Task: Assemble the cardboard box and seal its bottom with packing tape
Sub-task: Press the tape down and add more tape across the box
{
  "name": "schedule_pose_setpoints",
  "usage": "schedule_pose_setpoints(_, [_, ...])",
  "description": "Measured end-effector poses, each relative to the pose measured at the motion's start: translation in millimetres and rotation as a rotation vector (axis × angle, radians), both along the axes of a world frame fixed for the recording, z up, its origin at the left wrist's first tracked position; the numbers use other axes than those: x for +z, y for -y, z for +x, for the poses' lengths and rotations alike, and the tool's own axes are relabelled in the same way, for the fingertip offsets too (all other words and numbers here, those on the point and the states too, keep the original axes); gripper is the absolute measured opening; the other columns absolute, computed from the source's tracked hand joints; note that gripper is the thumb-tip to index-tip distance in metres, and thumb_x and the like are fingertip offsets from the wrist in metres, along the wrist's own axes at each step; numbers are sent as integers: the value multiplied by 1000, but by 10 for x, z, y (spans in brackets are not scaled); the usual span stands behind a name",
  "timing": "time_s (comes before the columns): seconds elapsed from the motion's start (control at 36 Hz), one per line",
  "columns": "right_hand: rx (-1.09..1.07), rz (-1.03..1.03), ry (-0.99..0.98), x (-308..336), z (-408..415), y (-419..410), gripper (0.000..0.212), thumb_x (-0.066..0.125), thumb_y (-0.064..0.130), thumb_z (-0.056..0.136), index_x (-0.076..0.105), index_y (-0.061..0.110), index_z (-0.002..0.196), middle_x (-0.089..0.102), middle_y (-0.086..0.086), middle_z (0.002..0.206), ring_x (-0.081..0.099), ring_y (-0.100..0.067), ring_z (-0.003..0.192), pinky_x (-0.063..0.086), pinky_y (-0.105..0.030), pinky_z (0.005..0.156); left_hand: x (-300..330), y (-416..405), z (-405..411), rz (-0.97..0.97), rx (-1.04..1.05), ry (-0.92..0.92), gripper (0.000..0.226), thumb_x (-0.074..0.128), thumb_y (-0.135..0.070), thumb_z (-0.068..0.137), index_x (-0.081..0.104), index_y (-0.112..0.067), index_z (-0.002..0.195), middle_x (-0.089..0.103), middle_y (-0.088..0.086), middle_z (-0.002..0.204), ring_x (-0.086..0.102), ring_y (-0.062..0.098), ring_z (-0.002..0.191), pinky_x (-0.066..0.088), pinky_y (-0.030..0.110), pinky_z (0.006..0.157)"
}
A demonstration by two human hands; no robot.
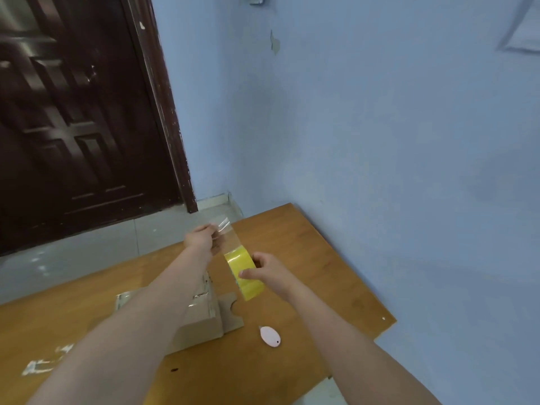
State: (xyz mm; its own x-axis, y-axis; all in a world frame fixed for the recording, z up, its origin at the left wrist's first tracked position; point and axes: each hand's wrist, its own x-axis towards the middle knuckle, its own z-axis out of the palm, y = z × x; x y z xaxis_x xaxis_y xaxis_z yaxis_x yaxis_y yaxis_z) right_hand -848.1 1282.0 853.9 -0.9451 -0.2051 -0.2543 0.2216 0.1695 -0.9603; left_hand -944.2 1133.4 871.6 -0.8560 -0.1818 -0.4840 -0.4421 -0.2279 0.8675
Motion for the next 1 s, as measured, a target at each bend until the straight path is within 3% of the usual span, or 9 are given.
schedule_pose_setpoints(0.08, [-42,-18,-31,37,122,119,21,67,18,85,62,7,101,61,-6,91,60,-20,82,49,-34,73,66,102,-22,-5,-57,-5,18,57,-7,92,54,-14,76,60,3,53,55,9,30,49,27,49])
schedule_pose_setpoints(0.28, [-154,-26,-61,198,291,263,5,64,27,86,60,24,87,60,12,76,59,-1,63,47,-18,58,39,230,20,-32,-179,-33,12,59,-8,89,60,-15,79,62,4,70,63,14,40,48,30,51])
schedule_pose_setpoints(0.44, [-227,30,-77,266,415,372,25,62,33,88,65,9,95,61,1,82,56,-15,74,42,-31,70,-8,351,37,-151,-246,-59,11,64,-11,86,64,-11,97,63,11,71,62,22,51,51,30,53])
schedule_pose_setpoints(0.56, [-219,92,-51,278,487,438,21,62,34,88,65,13,89,60,-3,82,56,-17,76,41,-34,72,-76,458,50,-165,-238,-31,6,66,-6,83,61,-9,81,62,9,71,60,19,45,47,30,52])
schedule_pose_setpoints(0.64, [-169,164,41,327,521,473,33,60,41,88,64,11,101,65,-6,98,60,-21,89,46,-36,81,-161,515,80,-133,-252,-4,17,68,-5,82,58,-13,71,63,1,52,56,10,32,44,28,54])
schedule_pose_setpoints(0.69, [-61,193,126,375,542,484,39,61,40,88,60,11,114,64,-7,114,60,-22,103,45,-37,91,-201,534,105,-121,-225,12,19,69,-5,82,57,-12,68,61,2,54,55,13,35,43,27,52])
schedule_pose_setpoints(0.75, [55,172,162,405,563,482,37,66,27,86,57,10,118,63,-7,114,58,-21,103,44,-37,92,-239,564,117,-118,-189,19,21,71,-5,80,57,-12,67,59,5,63,54,17,47,43,27,52])
schedule_pose_setpoints(0.86, [69,140,105,439,574,513,21,69,14,83,62,18,102,65,3,99,61,-17,95,47,-37,91,-266,620,113,-111,-182,21,20,71,-7,81,58,-14,67,63,5,71,60,19,59,42,28,55])
schedule_pose_setpoints(1.0, [-69,36,80,441,559,627,14,63,36,84,69,27,92,70,3,96,66,-15,90,49,-35,87,-190,601,29,-147,-158,-41,10,72,-9,81,63,-5,84,65,11,85,56,17,55,45,25,50])
